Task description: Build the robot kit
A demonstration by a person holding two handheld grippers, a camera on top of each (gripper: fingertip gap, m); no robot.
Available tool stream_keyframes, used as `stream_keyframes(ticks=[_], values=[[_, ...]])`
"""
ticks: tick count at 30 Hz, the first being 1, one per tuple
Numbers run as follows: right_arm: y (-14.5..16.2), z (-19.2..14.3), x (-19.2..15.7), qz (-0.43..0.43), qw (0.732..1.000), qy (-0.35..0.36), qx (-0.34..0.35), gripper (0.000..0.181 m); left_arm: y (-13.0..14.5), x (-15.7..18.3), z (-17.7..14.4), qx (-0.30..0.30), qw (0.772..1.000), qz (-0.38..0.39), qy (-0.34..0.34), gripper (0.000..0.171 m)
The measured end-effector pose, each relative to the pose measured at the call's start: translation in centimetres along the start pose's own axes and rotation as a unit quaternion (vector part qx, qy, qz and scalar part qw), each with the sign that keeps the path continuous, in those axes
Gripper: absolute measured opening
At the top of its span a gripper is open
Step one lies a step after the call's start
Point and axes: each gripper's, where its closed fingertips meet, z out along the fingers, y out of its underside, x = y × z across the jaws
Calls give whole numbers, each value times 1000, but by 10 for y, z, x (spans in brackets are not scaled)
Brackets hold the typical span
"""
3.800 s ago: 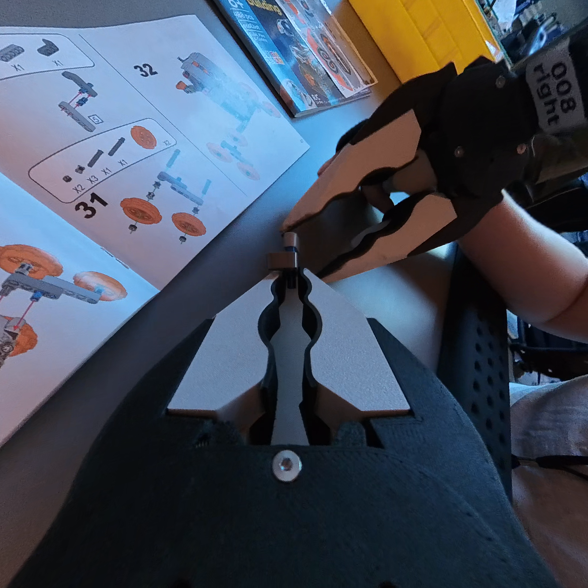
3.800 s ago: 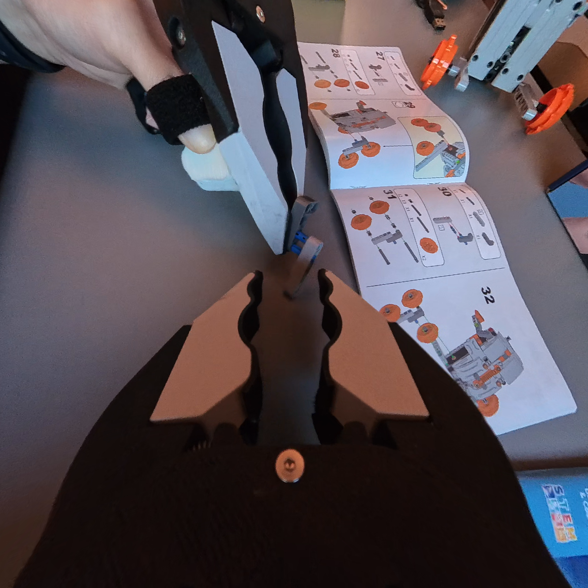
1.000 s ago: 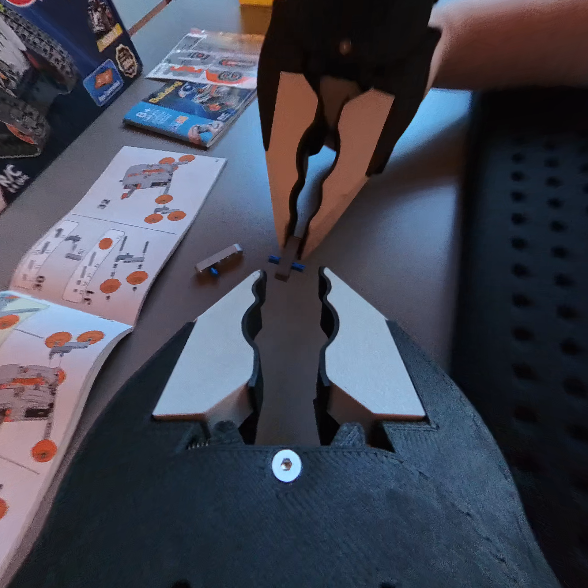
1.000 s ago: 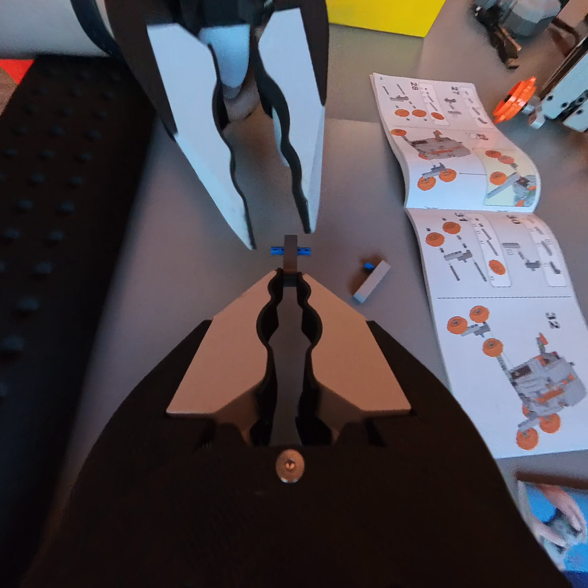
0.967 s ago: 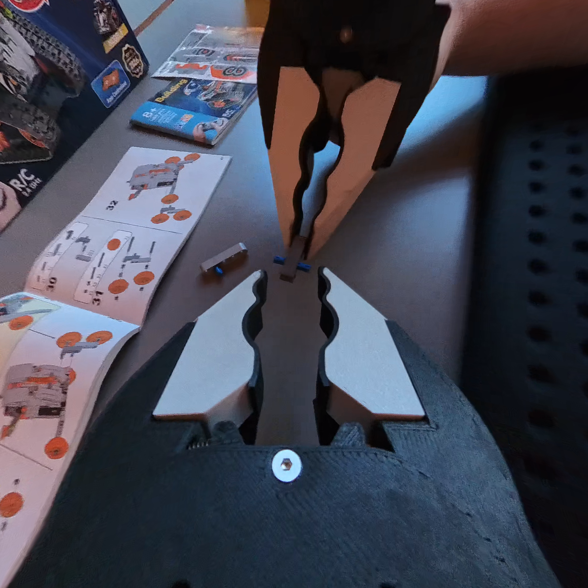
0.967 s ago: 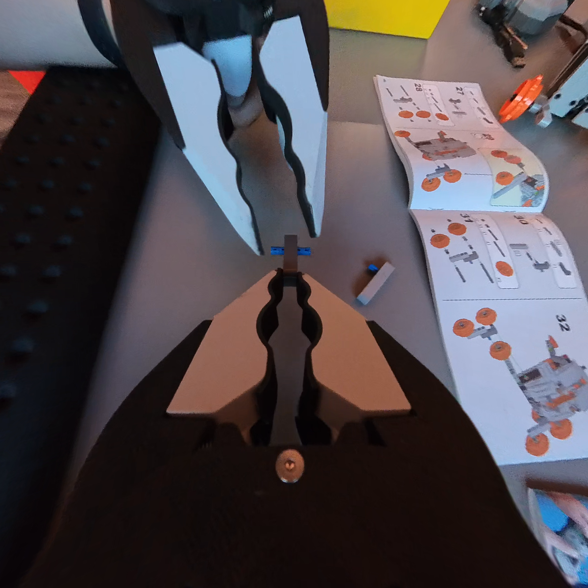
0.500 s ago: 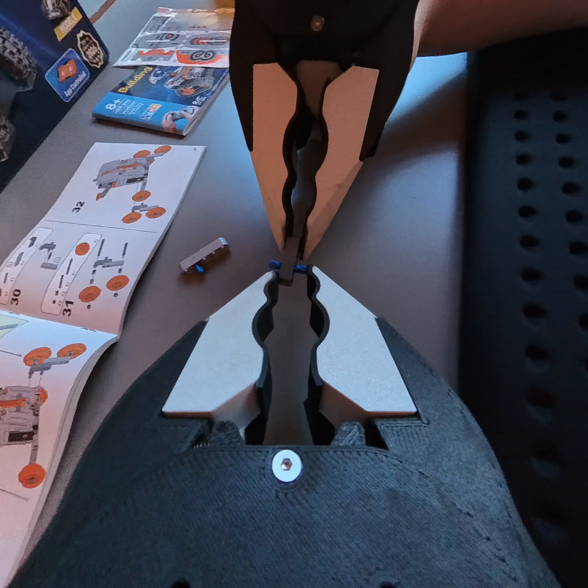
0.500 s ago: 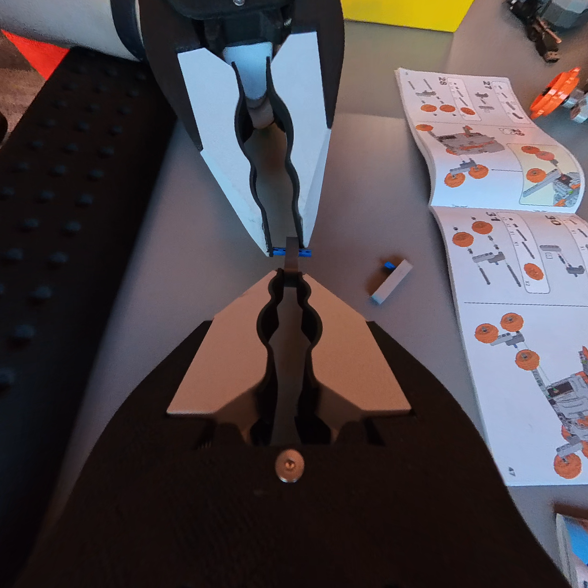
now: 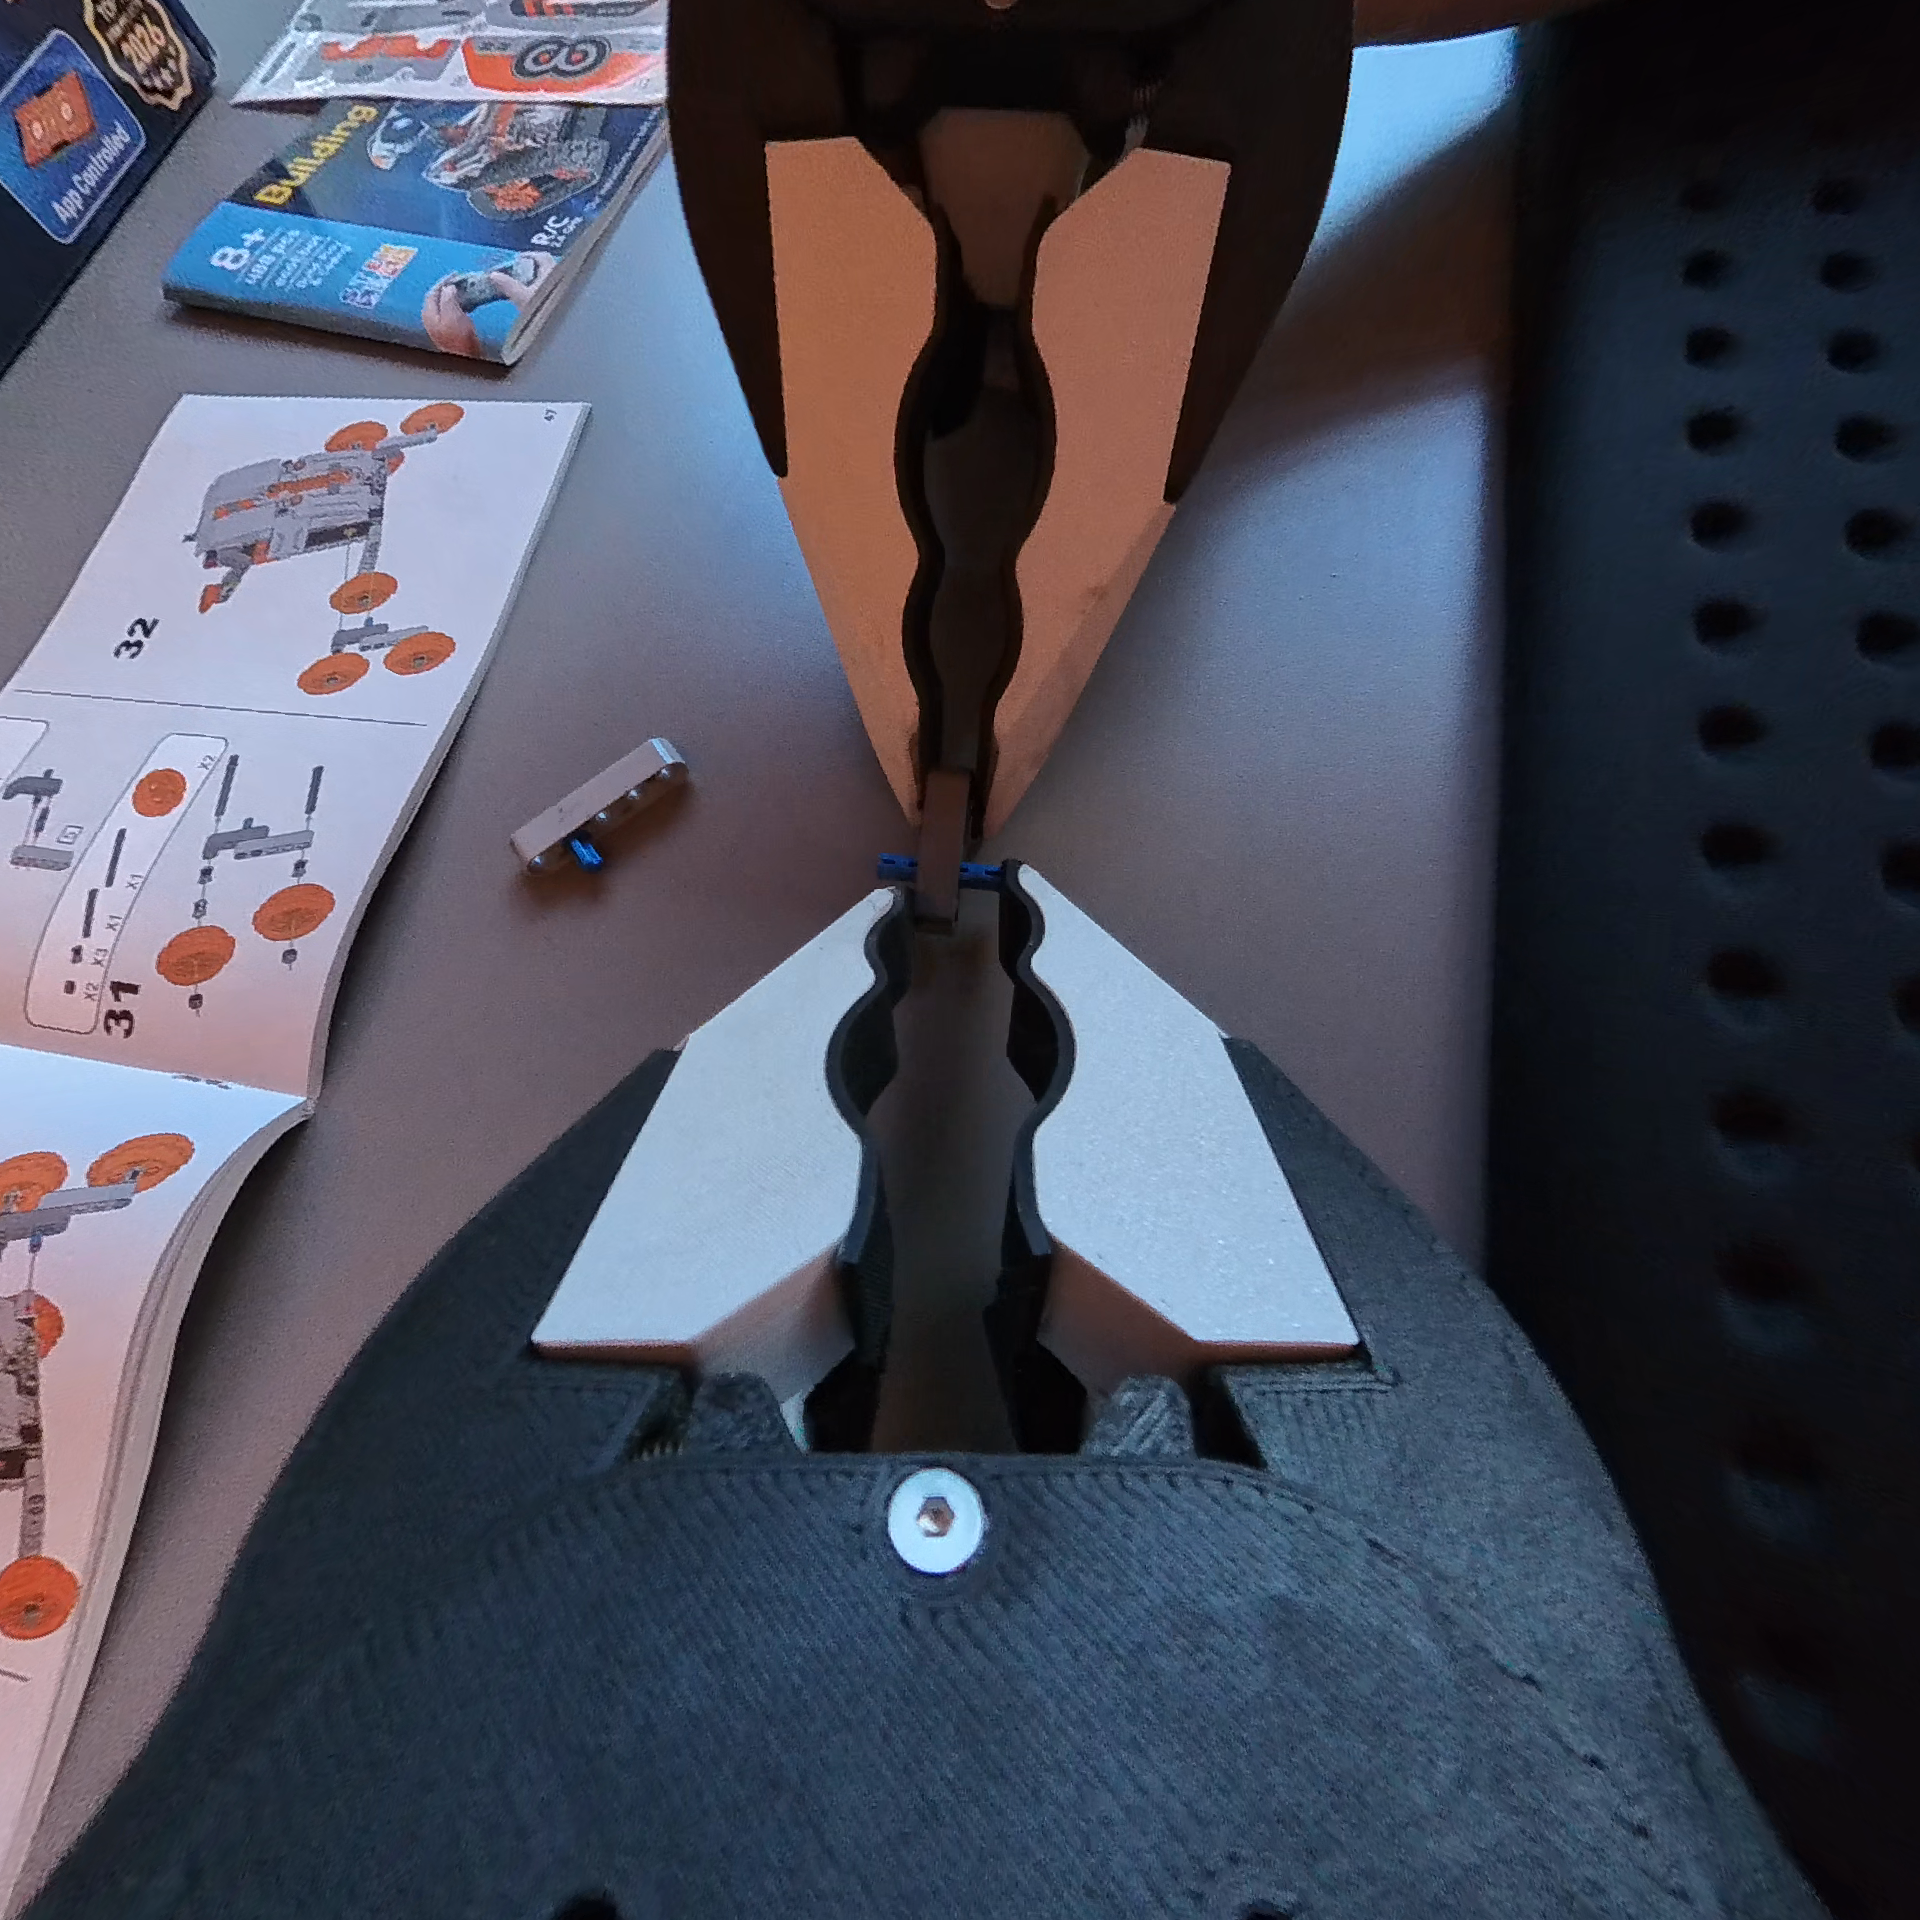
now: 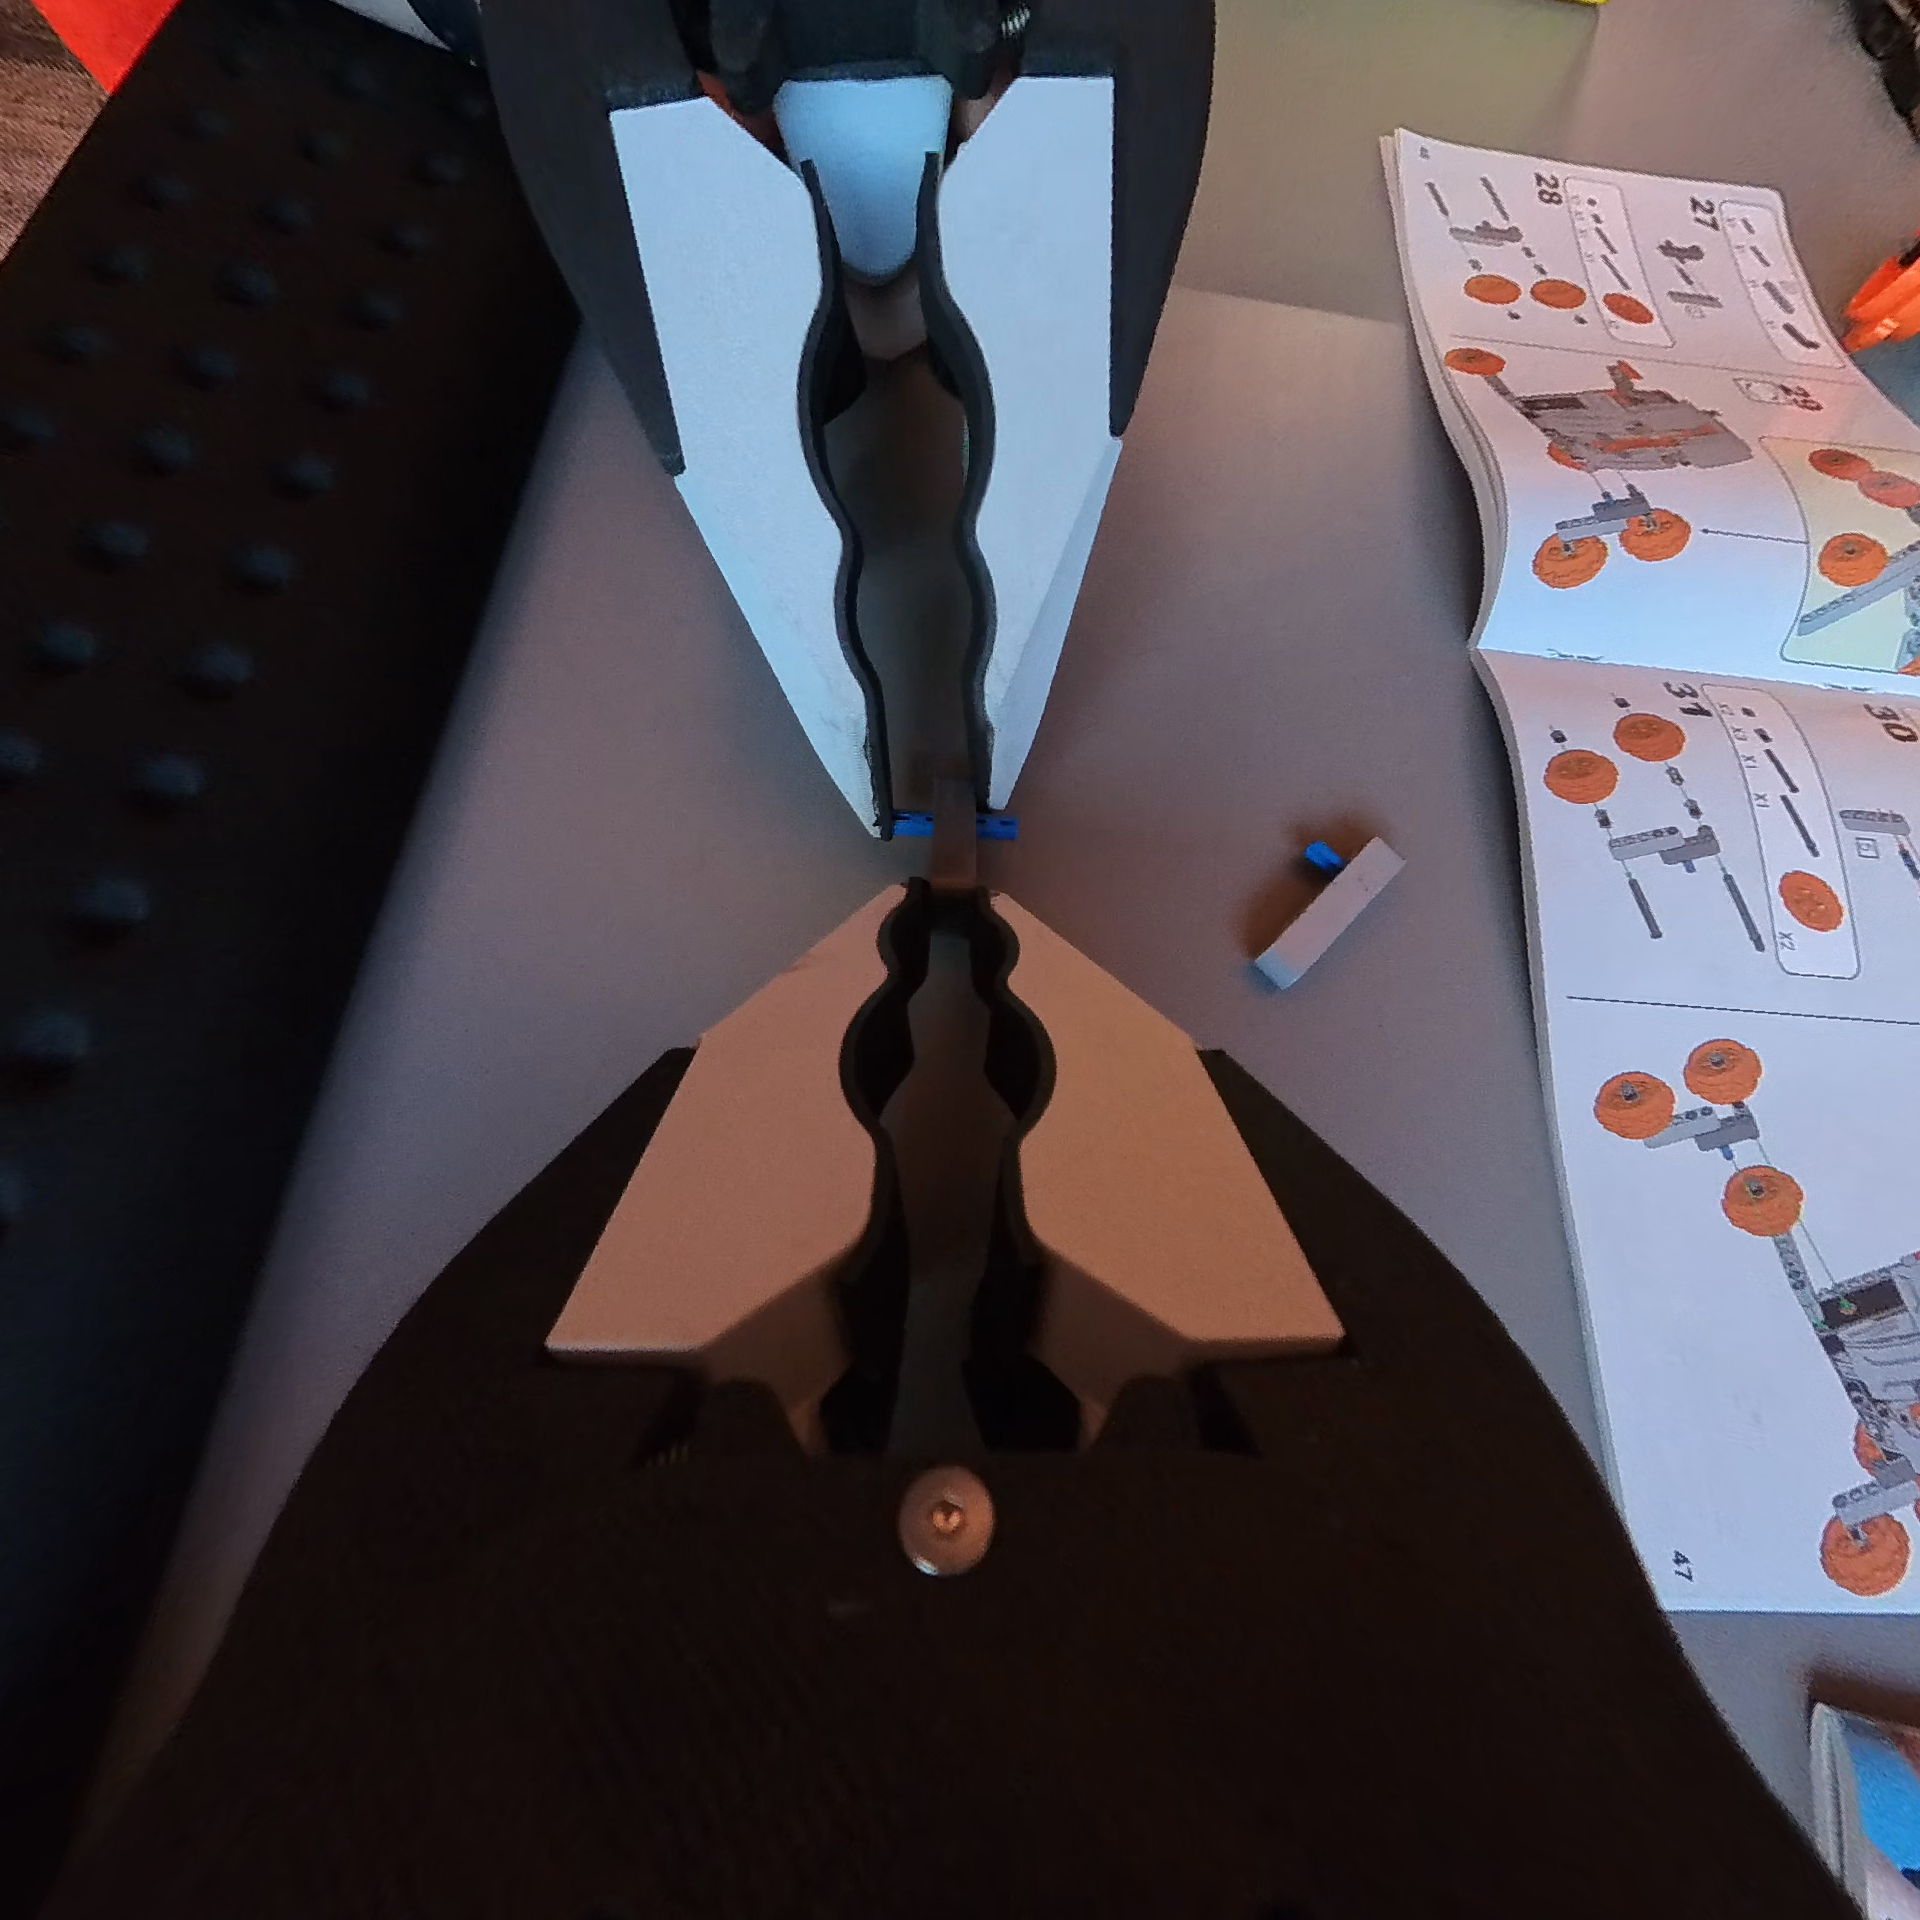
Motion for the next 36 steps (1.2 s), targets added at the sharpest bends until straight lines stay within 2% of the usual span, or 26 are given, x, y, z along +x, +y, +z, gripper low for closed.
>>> stream_keyframes(ticks=[10, 16, 21, 24, 29, 31, 36], values=[[0, 0, -1, -5, 1000, 1, -1, 5, 1, 2, 1, -6, 1000, -1, -3, 13], [0, -2, -1, 14, 1000, -13, 6, 6, -3, 0, -2, 13, 1000, 8, -9, 16], [0, -3, -1, 13, 1000, -16, 8, 6, 6, 0, -2, -10, 1000, 15, -13, 7], [-3, -6, 0, 19, 999, -20, 21, 6, 4, -1, -4, 0, 1000, 16, -15, 3], [-6, -7, -2, 20, 999, -30, 33, 6, -2, -4, -7, 21, 1000, 8, -20, 12], [-7, -7, -1, 20, 999, -29, 35, 6, -3, -2, -7, 25, 1000, 12, -12, 6], [-2, -3, -2, 13, 999, -31, 12, 9, -2, 0, -5, 15, 1000, 26, -8, 5]])
